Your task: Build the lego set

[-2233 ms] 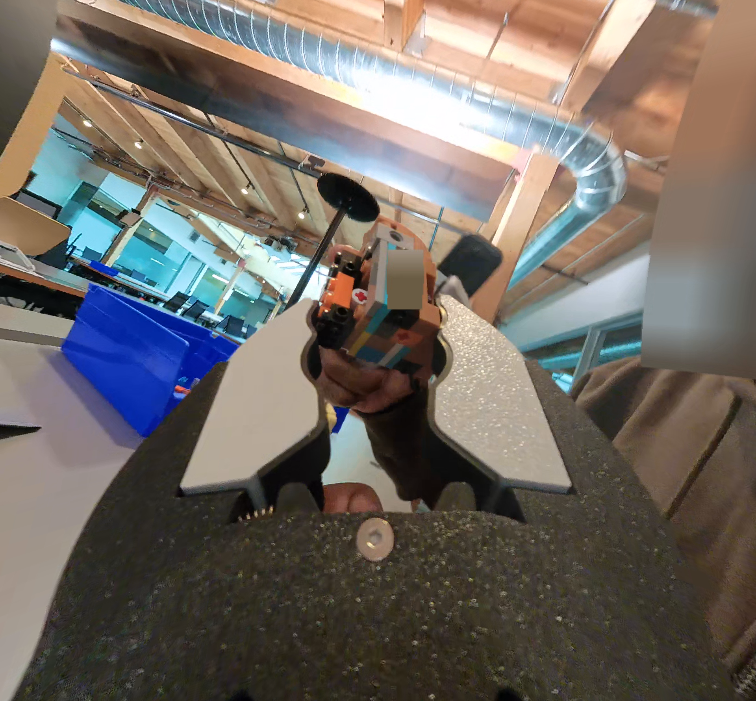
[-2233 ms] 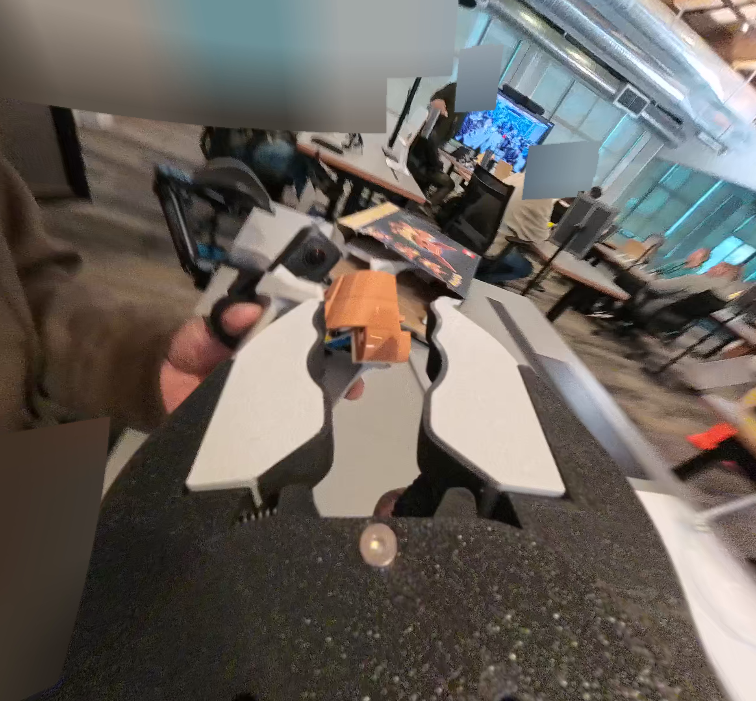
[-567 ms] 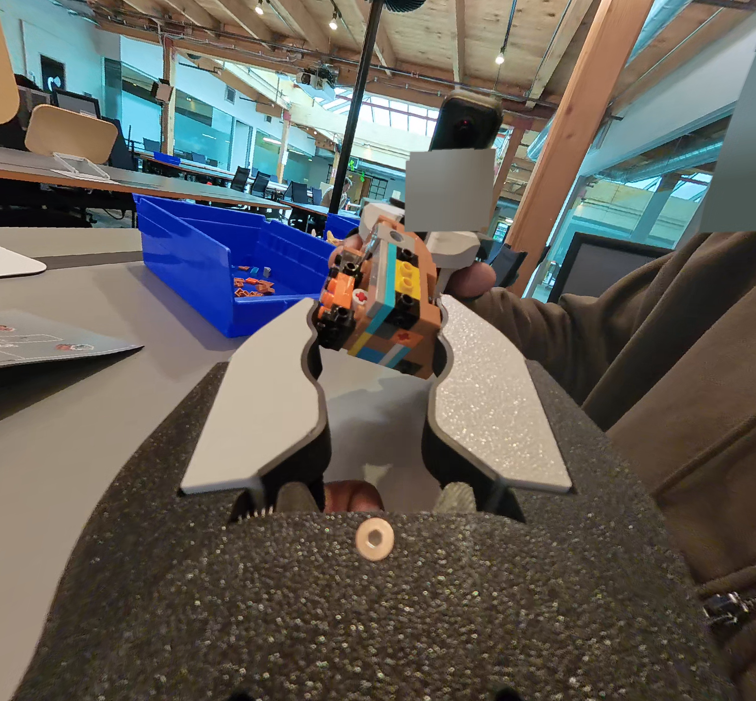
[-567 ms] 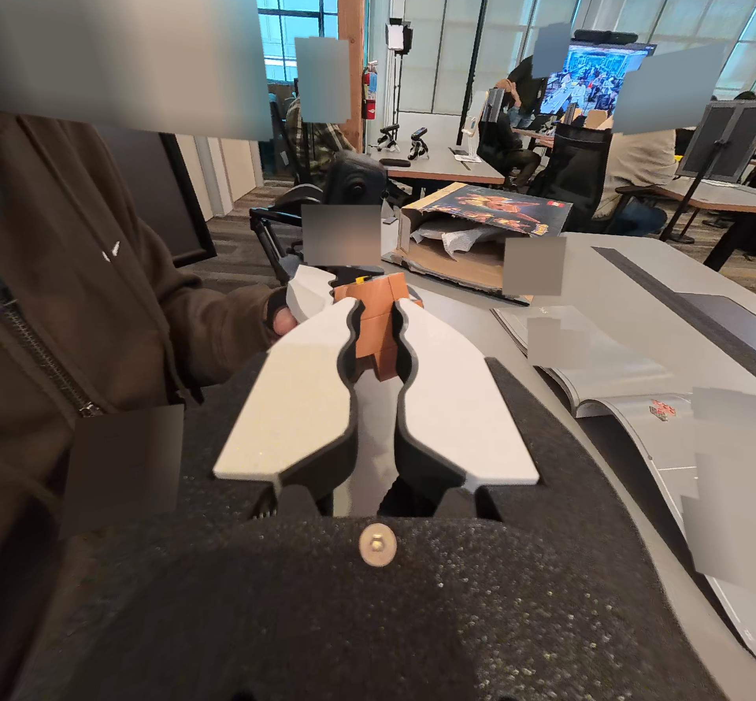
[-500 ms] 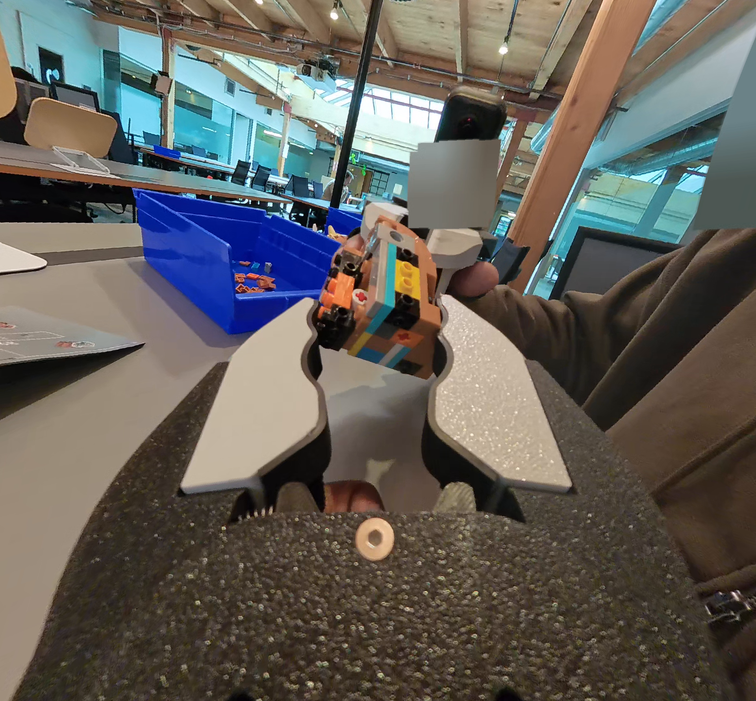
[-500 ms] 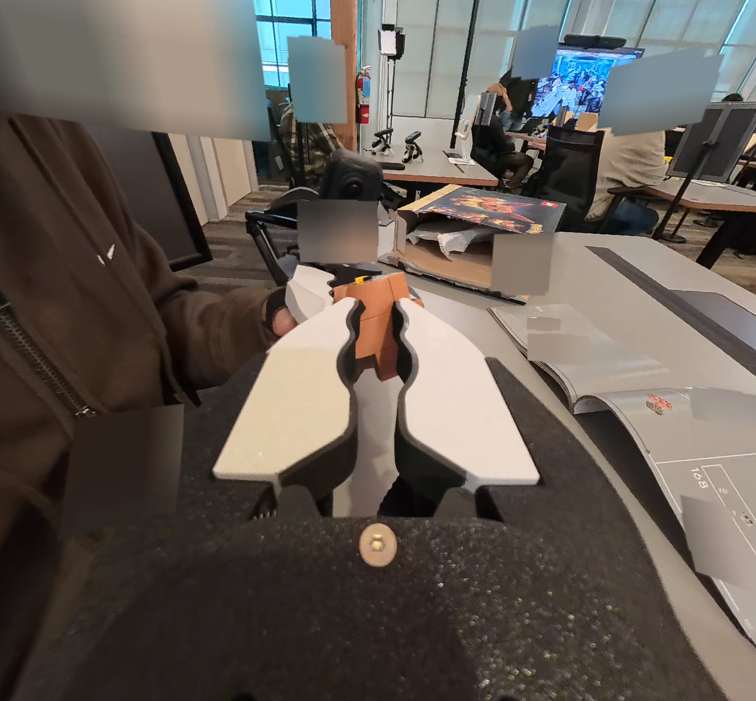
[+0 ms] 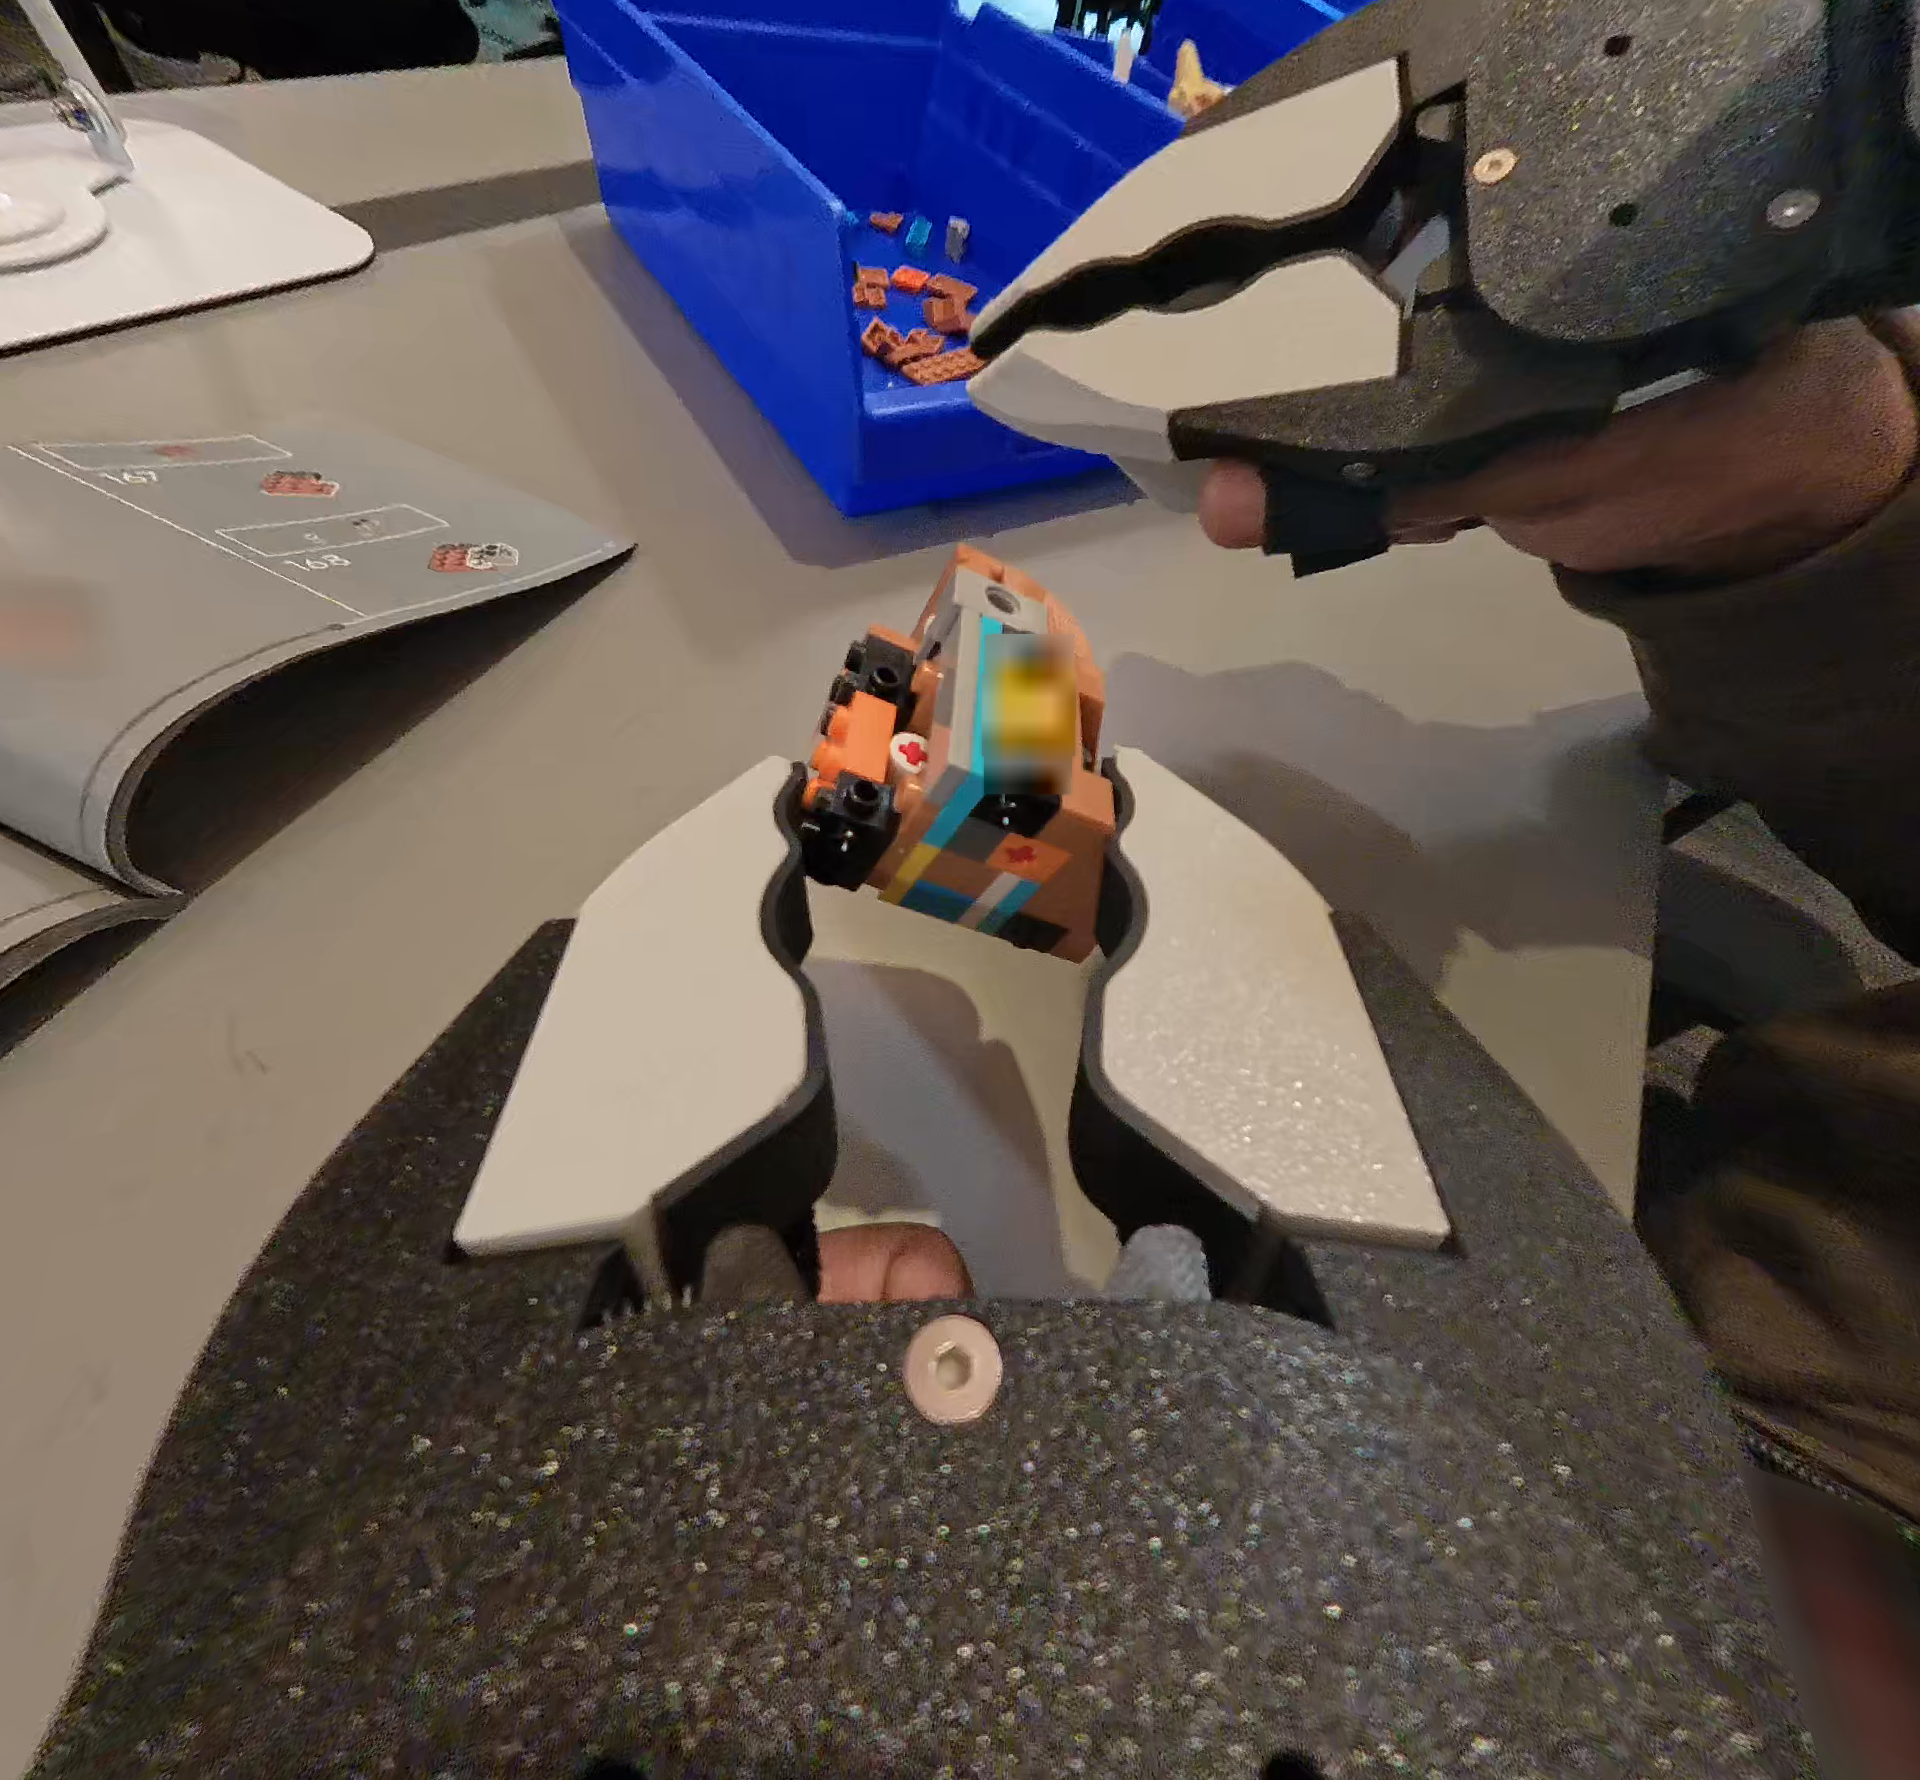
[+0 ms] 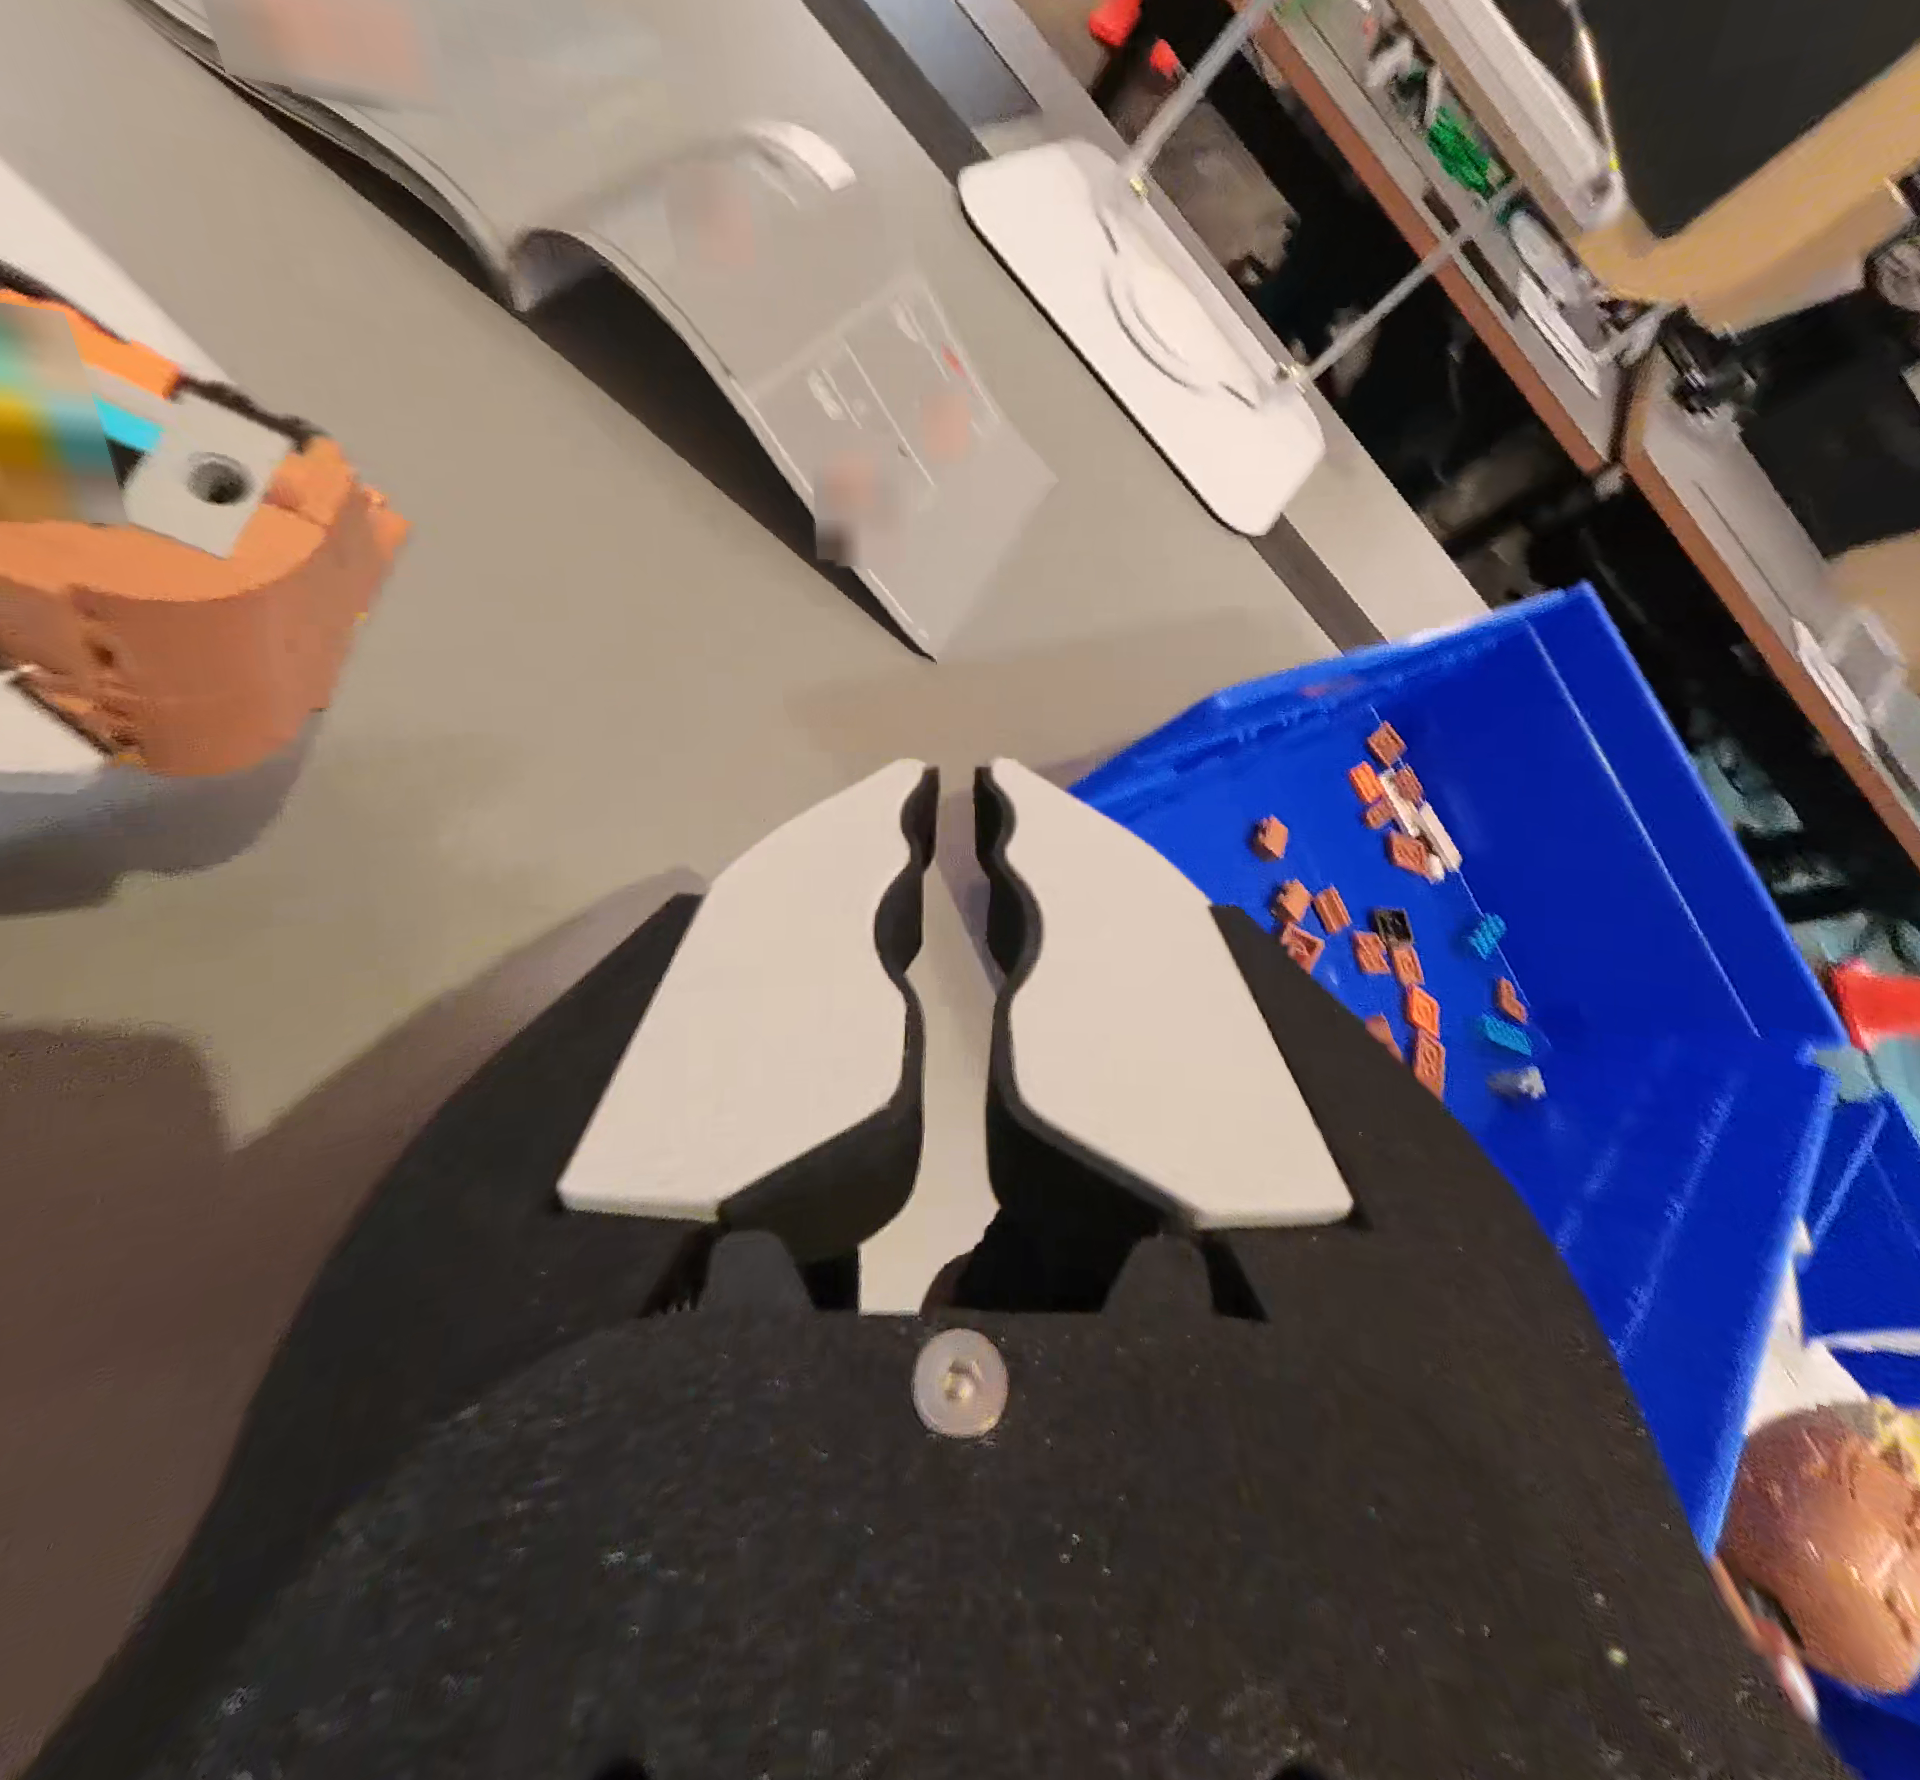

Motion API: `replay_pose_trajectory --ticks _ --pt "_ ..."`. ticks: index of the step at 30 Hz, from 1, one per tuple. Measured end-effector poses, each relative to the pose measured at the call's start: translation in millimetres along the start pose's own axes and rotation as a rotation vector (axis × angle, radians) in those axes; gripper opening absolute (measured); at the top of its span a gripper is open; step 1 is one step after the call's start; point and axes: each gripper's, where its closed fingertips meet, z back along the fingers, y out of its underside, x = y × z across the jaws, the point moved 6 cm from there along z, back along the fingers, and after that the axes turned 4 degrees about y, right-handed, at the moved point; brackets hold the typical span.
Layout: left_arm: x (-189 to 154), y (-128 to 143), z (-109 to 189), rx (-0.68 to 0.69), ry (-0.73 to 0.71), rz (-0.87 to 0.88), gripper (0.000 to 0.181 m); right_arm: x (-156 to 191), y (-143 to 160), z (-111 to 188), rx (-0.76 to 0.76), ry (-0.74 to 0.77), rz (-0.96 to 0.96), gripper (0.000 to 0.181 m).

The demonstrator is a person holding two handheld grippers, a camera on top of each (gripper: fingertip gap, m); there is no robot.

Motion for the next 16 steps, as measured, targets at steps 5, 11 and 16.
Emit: replay_pose_trajectory --ticks 5,11,16 --pt "3.5 4.3 -12.3 0.063 -0.008 -0.020 0.053 2.9 7.3 -4.8 0.022 0.006 -0.014 0.007" --pt "6.5 7.0 -20.6 0.109 -0.020 -0.051 0.053 3.9 9.7 -4.5 0.012 -0.016 -0.015 0.008" --pt "8.6 11.2 -27.6 0.165 -0.013 -0.083 0.053 2.9 12.5 -4.0 0.010 -0.028 -0.016 0.008"
